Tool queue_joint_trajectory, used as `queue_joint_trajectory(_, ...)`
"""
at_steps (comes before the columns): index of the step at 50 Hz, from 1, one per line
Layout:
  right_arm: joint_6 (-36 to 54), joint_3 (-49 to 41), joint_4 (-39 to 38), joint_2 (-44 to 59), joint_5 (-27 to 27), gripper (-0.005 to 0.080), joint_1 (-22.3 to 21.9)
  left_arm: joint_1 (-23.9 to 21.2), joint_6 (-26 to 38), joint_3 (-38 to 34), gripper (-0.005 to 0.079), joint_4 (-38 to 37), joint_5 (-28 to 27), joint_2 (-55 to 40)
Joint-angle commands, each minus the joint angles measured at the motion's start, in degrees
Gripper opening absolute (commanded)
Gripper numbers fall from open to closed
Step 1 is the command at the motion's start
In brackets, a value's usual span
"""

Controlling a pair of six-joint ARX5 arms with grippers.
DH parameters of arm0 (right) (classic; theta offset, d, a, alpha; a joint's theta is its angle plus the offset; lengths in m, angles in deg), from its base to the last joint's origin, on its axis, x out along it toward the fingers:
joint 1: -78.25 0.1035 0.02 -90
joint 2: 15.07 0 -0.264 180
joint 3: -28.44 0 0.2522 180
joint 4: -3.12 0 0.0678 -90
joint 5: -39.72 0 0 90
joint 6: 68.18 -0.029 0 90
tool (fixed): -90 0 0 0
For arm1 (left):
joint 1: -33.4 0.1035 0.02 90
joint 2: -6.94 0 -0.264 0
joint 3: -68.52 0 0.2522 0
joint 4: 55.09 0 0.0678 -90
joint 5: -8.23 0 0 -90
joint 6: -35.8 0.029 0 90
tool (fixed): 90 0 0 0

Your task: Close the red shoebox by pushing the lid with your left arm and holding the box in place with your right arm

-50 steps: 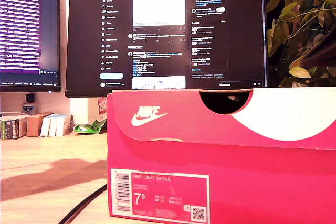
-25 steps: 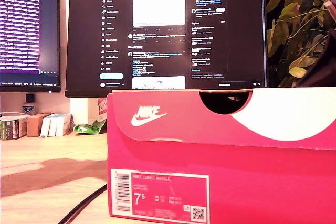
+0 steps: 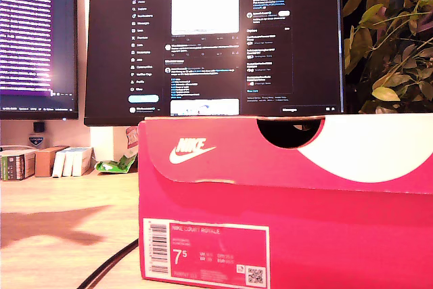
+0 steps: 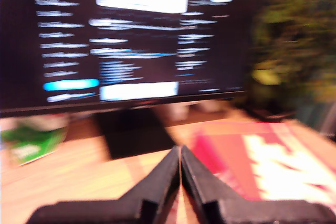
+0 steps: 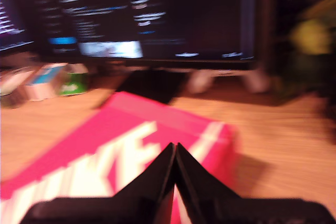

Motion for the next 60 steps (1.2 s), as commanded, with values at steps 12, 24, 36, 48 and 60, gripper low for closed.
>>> queue_joint_trajectory(12, 1.8, -2.0, 6.8, -8.1, 4.2, -0.0012, -0.3, 4.6, 2.3, -4.0, -0.0019, -3.5, 0.1, 8.7)
queue_joint_trajectory(24, 0.6, -2.3, 12.1, -14.2, 7.2, -0.0012, -0.3, 5.1, 1.6, -6.4, -0.0019, -10.0, 4.2, 15.5)
queue_joint_trajectory(36, -5.7, -2.2, 13.2, -14.9, 6.9, -0.0012, -0.1, 5.0, -5.5, -6.4, -0.0019, -10.9, 4.7, 16.7)
queue_joint_trajectory(48, -6.3, -2.2, 17.6, -14.9, 10.7, -0.0012, -0.2, 5.0, -0.3, -6.4, -0.0019, -13.7, 14.3, 16.7)
queue_joint_trajectory(60, -2.6, -2.2, 17.4, -16.2, 18.1, -0.0012, -0.1, 5.0, 6.0, -6.7, -0.0019, -13.3, 15.7, 19.2)
